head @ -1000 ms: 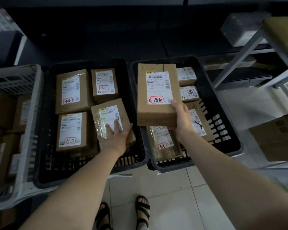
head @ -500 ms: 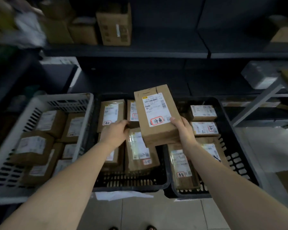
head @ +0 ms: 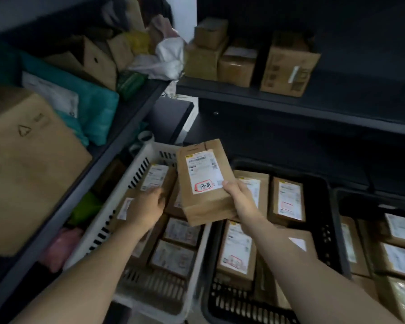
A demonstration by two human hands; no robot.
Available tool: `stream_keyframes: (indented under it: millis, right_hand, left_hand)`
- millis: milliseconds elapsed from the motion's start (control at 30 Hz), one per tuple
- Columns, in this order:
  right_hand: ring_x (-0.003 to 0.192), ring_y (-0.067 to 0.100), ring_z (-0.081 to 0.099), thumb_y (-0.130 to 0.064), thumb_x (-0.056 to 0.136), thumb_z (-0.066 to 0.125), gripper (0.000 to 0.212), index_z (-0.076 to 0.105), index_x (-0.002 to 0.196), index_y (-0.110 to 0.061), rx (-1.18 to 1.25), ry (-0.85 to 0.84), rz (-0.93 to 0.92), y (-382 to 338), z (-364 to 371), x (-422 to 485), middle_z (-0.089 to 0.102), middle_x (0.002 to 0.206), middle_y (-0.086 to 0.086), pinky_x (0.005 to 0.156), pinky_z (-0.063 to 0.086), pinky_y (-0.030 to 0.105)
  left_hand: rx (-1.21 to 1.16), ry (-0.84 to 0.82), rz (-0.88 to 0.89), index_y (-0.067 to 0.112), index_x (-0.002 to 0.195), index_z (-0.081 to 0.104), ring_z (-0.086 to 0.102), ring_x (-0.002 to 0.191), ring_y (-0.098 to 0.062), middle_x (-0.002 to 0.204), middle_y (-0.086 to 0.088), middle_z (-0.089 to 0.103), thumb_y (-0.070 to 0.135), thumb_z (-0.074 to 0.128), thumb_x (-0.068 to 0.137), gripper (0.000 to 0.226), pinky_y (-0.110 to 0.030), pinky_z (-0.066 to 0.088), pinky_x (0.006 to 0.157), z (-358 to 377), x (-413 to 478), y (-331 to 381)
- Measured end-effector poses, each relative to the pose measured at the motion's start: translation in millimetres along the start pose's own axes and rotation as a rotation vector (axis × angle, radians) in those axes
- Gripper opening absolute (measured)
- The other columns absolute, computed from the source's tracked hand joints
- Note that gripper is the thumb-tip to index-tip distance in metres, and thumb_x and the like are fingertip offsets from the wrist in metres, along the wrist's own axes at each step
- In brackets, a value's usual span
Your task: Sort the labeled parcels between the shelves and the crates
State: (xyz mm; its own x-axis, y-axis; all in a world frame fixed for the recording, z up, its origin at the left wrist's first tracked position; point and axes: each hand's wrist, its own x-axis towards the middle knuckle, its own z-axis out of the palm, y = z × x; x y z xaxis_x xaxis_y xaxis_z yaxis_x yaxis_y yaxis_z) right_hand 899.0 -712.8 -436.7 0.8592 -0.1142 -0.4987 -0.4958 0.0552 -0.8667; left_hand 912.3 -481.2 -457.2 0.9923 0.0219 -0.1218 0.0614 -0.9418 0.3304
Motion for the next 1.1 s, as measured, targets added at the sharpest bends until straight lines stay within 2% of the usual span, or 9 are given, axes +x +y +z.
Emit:
stream_keyframes:
  millis: [167,300,400,533,600,700,800,900,1100]
  right_hand:
    - [0.113,0.030,0.056,-0.073,0.048,0.060,0.107,0.042,0.141,-0.024,0.059,0.035,0.202,18.0,97.7,56.2,0.056,0.128,0.007,0.100,0.046,0.051]
    - [0.116,0.038,0.049,-0.066,0.072,0.058,0.083,0.038,0.144,-0.029,0.029,0.252,0.340,49.6,129.6,87.5,0.045,0.136,0.014,0.101,0.043,0.052]
    - [0.117,0.034,0.054,-0.047,0.090,0.057,0.068,0.029,0.150,-0.030,0.111,0.280,0.300,78.1,135.6,109.2,0.050,0.137,0.009,0.096,0.049,0.046]
    - [0.114,0.026,0.059,-0.018,0.099,0.049,0.048,0.040,0.146,-0.022,-0.130,0.222,0.225,95.3,136.2,128.2,0.061,0.130,0.007,0.089,0.049,0.030]
    - [0.116,0.027,0.058,-0.013,0.100,0.045,0.046,0.041,0.145,-0.020,-0.194,0.232,0.212,93.5,135.9,135.9,0.060,0.130,0.008,0.084,0.046,0.028]
    - [0.117,0.030,0.056,-0.015,0.100,0.044,0.043,0.042,0.143,-0.016,-0.398,0.193,0.211,88.1,135.2,148.1,0.058,0.132,0.011,0.088,0.047,0.033]
    - [0.121,0.035,0.052,-0.016,0.099,0.043,0.045,0.036,0.143,-0.012,-0.635,0.121,0.213,79.7,131.7,149.1,0.046,0.139,0.017,0.095,0.045,0.038]
    - [0.119,0.040,0.049,-0.016,0.099,0.041,0.040,0.040,0.139,-0.011,-0.855,0.071,0.056,72.9,121.5,134.7,0.038,0.139,0.018,0.100,0.045,0.044]
    - [0.109,0.037,0.053,-0.007,0.093,0.047,0.028,0.063,0.116,-0.004,-1.059,0.025,-0.462,55.4,81.0,88.4,0.058,0.118,0.015,0.085,0.050,0.044]
  left_hand:
    - [-0.271,0.030,-0.099,0.014,0.120,0.056,0.059,0.102,-0.030,0.118,-0.014,0.062,0.030,0.033,0.101,0.034,-0.040,0.049,0.085,12.1,52.8,-58.2]
    - [-0.415,-0.131,-0.066,0.015,0.138,0.042,0.047,0.125,-0.026,0.139,-0.009,0.049,0.037,0.028,0.101,0.046,-0.038,0.040,0.101,38.5,77.0,-75.1]
    - [-0.224,-0.232,0.050,0.025,0.148,0.025,0.030,0.138,-0.024,0.150,-0.002,0.034,0.042,0.038,0.097,0.055,-0.042,0.030,0.110,60.4,88.6,-85.9]
    - [0.176,-0.448,0.158,0.039,0.149,0.008,-0.002,0.146,-0.024,0.159,0.005,0.002,0.044,0.046,0.094,0.066,-0.049,0.011,0.115,78.4,95.8,-92.7]
    - [0.251,-0.472,0.171,0.041,0.148,0.003,-0.004,0.146,-0.024,0.160,0.004,0.001,0.043,0.045,0.095,0.068,-0.051,0.006,0.115,85.7,97.8,-92.9]
    - [0.266,-0.446,0.145,0.039,0.148,-0.004,-0.003,0.146,-0.026,0.160,0.000,0.004,0.042,0.043,0.095,0.071,-0.053,0.004,0.114,91.6,97.4,-88.4]
    - [0.293,-0.407,0.119,0.035,0.149,0.001,0.000,0.145,-0.028,0.159,-0.002,0.006,0.042,0.046,0.093,0.072,-0.053,0.006,0.114,91.9,92.4,-80.1]
    - [0.281,-0.277,0.151,0.032,0.146,0.022,0.013,0.142,-0.026,0.153,-0.003,0.021,0.037,0.048,0.092,0.060,-0.047,0.015,0.113,86.5,87.2,-64.3]
    - [0.145,-0.132,0.327,0.024,0.135,0.045,0.039,0.126,-0.021,0.133,0.001,0.048,0.028,0.047,0.093,0.043,-0.035,0.029,0.104,71.7,68.2,-7.2]
